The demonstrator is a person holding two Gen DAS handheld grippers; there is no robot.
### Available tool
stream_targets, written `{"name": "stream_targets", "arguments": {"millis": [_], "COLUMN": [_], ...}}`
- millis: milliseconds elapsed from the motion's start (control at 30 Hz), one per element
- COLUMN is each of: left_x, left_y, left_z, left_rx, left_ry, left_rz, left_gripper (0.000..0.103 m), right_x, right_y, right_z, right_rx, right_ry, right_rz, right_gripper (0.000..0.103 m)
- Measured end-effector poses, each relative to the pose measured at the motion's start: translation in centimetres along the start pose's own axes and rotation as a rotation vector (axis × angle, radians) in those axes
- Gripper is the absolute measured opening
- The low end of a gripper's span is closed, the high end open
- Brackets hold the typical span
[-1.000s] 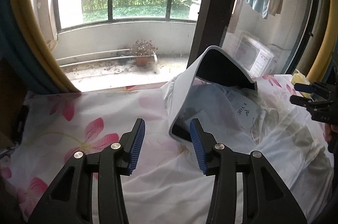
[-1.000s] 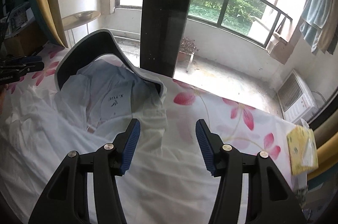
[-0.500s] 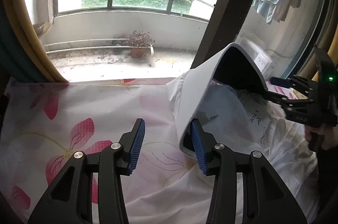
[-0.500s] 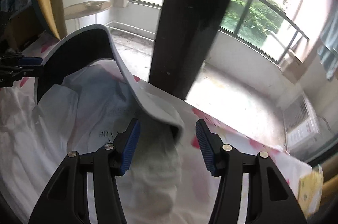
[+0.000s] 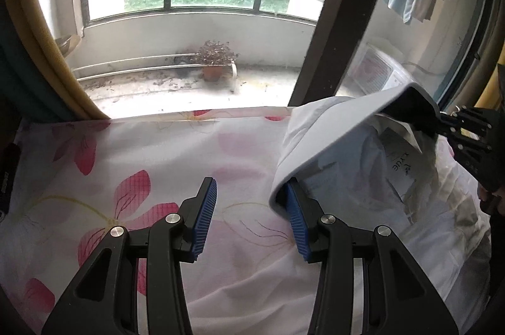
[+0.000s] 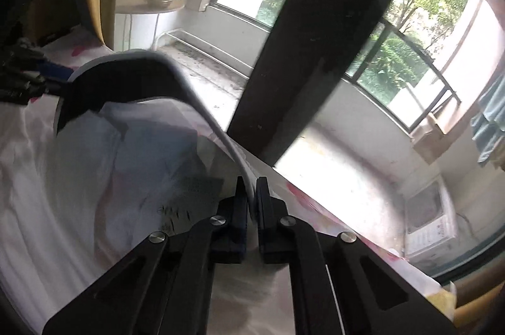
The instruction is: Fold large clothes
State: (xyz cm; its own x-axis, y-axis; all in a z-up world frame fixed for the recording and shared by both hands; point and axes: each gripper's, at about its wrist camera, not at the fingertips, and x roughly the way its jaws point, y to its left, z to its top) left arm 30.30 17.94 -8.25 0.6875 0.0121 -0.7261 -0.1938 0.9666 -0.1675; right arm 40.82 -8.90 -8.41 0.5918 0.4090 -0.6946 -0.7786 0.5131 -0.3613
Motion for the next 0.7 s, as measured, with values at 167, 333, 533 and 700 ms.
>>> {"name": "stream_targets", "arguments": {"millis": [167,333,533,700], "left_x": [-2.6,-6.4,-4.4,-1.9], "left_y": [-0.4,-2.2,-4.2,-5.7], "left_z": [0.1,2.0,5.2,7.0], "left_rx": [0.003,0.073,0.096,0.156], "left_ry": [-0.020,-0.115,-0.086,-0.088], "left_rz": [-0.024,-0.057,-0.100,-0.133], "left_gripper": [0.047,0.047,0.047,0.047], "right_x": [-0.1,-0.3,-0.5,-1.8], "right_y": [0.1,0.5,0.3,0.9], "right_z": [-2.2,-3.3,-2.8,-3.7], "right_rx": [-0.019,-0.026,-0.004,-0.046], "right_ry": [0.051,0.047,0.040,0.019], "right_rz": [0.018,0.063,0.121,0.113], "right_gripper": [0.005,0.008,0.031,0.052]}}
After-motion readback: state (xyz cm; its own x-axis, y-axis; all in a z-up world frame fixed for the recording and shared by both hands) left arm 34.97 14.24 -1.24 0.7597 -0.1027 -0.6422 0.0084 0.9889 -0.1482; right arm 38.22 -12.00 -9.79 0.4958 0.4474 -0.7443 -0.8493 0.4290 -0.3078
